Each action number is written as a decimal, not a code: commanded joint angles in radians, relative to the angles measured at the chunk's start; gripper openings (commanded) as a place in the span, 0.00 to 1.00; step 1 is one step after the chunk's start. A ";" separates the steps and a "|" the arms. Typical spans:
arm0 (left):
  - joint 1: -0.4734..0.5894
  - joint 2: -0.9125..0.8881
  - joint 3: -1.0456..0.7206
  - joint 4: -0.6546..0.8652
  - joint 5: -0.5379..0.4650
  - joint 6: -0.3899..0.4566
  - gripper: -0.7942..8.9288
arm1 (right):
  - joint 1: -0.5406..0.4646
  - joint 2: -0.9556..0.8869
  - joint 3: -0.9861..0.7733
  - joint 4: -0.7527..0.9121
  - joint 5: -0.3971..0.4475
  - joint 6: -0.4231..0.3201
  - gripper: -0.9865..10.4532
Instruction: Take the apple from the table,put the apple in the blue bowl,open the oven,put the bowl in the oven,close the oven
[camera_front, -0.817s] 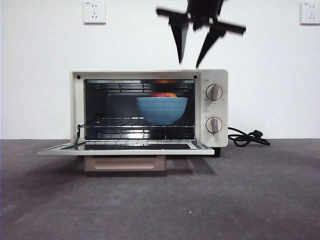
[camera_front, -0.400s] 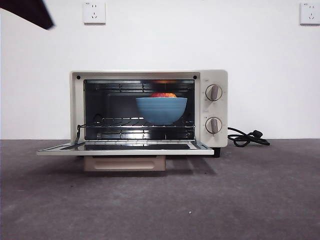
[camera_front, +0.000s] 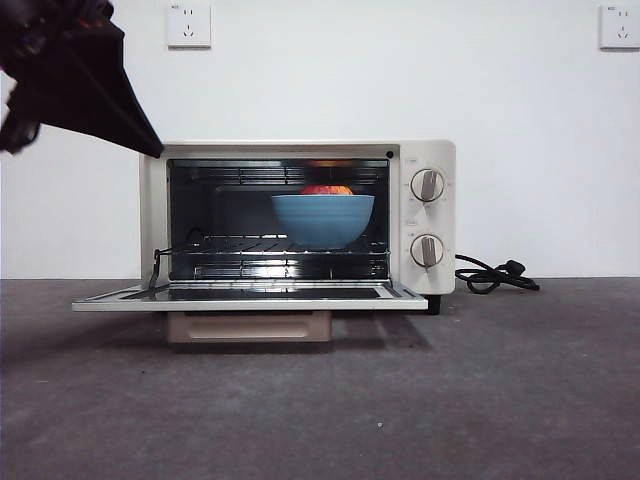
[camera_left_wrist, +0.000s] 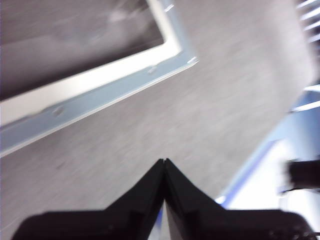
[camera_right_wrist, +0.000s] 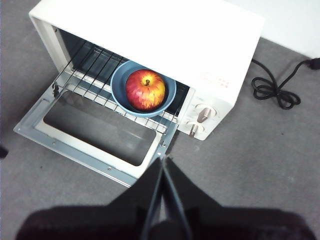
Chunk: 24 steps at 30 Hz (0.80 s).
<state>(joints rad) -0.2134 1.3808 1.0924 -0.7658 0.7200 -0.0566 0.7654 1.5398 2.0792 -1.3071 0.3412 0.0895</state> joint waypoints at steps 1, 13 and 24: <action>0.030 0.035 -0.019 -0.018 0.109 0.060 0.07 | 0.001 -0.056 -0.085 0.024 -0.001 -0.045 0.08; 0.273 0.081 -0.160 -0.037 0.111 0.138 0.07 | -0.001 -0.430 -0.632 0.285 -0.029 -0.025 0.08; 0.362 0.107 -0.169 0.148 -0.092 -0.058 0.07 | -0.001 -0.523 -0.756 0.335 -0.038 0.051 0.08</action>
<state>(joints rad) 0.1513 1.4727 0.9337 -0.6220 0.6331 -0.0834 0.7647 1.0176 1.3331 -0.9848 0.3065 0.1242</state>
